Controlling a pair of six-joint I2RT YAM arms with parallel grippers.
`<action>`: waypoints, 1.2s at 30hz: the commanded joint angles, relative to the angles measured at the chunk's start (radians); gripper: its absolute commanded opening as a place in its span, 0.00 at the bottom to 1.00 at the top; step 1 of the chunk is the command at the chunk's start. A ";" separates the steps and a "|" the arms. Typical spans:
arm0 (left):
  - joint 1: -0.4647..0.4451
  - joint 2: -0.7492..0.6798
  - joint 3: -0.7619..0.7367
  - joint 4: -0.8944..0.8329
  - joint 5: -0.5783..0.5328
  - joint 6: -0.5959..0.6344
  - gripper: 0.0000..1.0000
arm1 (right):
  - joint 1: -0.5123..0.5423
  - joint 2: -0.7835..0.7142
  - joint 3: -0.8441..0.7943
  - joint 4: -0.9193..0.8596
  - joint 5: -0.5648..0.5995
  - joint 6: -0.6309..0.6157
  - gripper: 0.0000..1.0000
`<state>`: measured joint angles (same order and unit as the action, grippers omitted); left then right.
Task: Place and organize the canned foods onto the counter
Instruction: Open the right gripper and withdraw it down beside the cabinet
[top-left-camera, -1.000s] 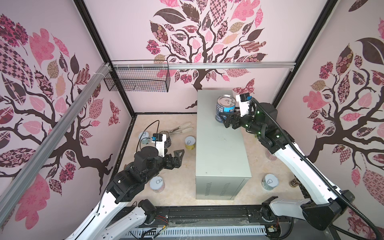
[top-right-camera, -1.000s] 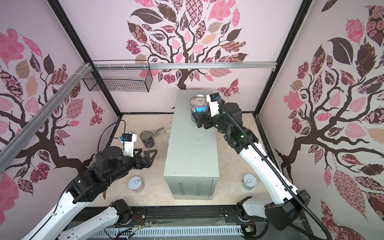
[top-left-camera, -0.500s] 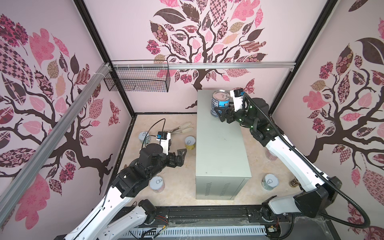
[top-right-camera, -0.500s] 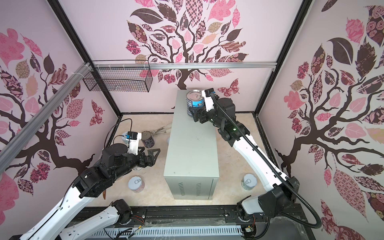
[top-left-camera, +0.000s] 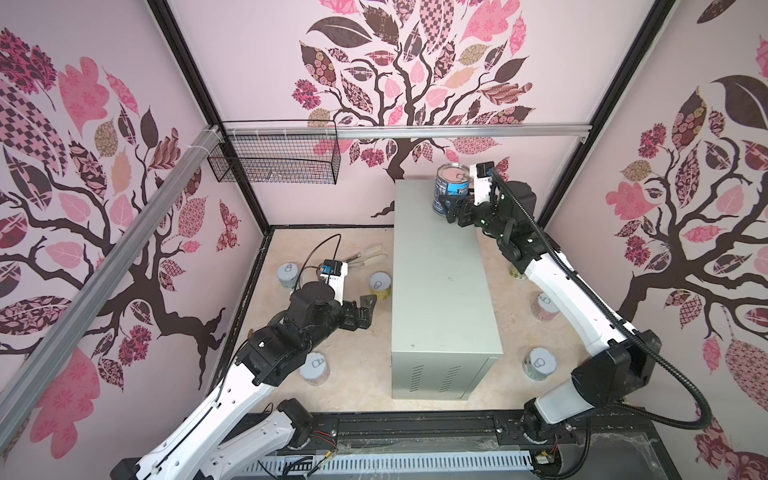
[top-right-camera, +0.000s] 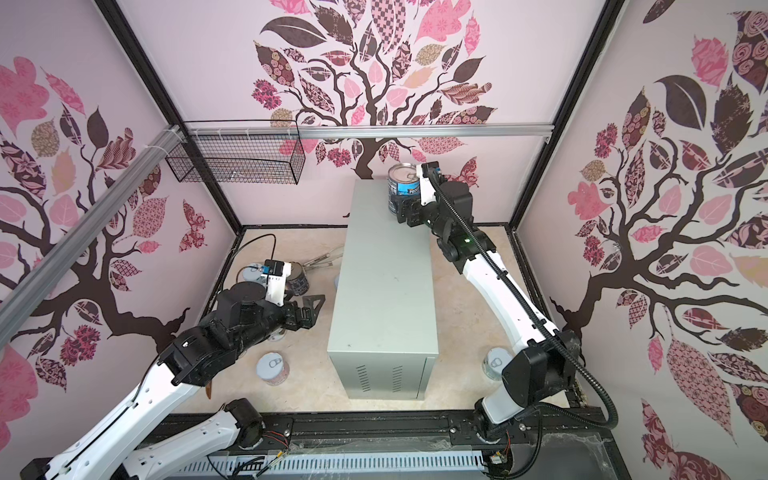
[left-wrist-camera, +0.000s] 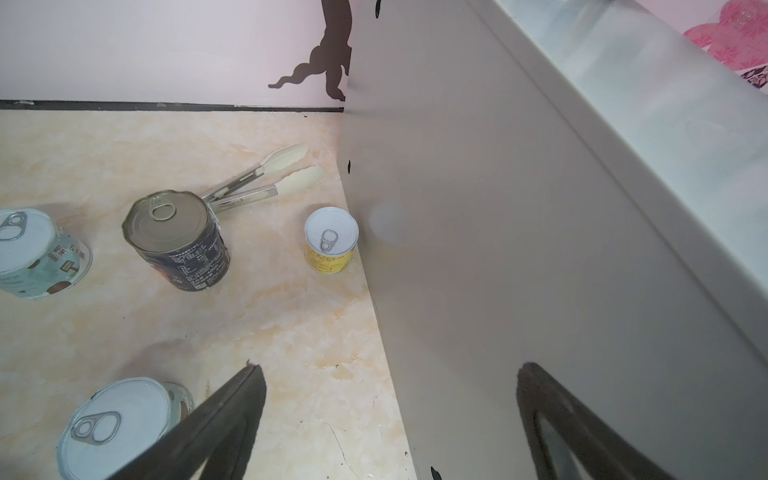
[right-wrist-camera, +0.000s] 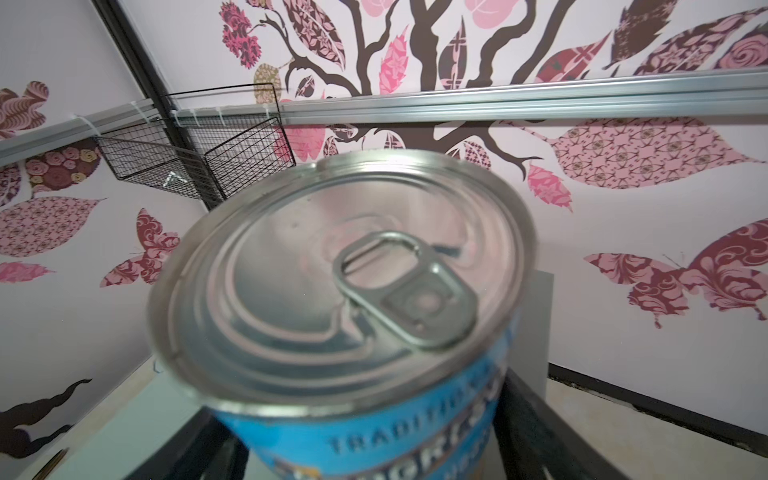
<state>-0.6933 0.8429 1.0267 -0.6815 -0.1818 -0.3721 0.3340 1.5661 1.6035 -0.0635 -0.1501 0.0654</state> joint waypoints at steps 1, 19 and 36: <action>0.012 0.002 0.041 0.030 -0.007 0.018 0.98 | -0.013 0.053 0.038 -0.041 0.035 0.001 0.84; 0.072 0.010 0.013 0.050 0.039 0.006 0.98 | -0.047 0.180 0.140 -0.047 0.012 -0.003 0.84; 0.097 0.026 0.013 0.044 0.048 0.000 0.98 | -0.055 0.179 0.141 -0.056 -0.006 -0.040 1.00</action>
<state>-0.6018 0.8692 1.0267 -0.6434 -0.1406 -0.3691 0.2844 1.7363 1.7443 -0.0982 -0.1558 0.0402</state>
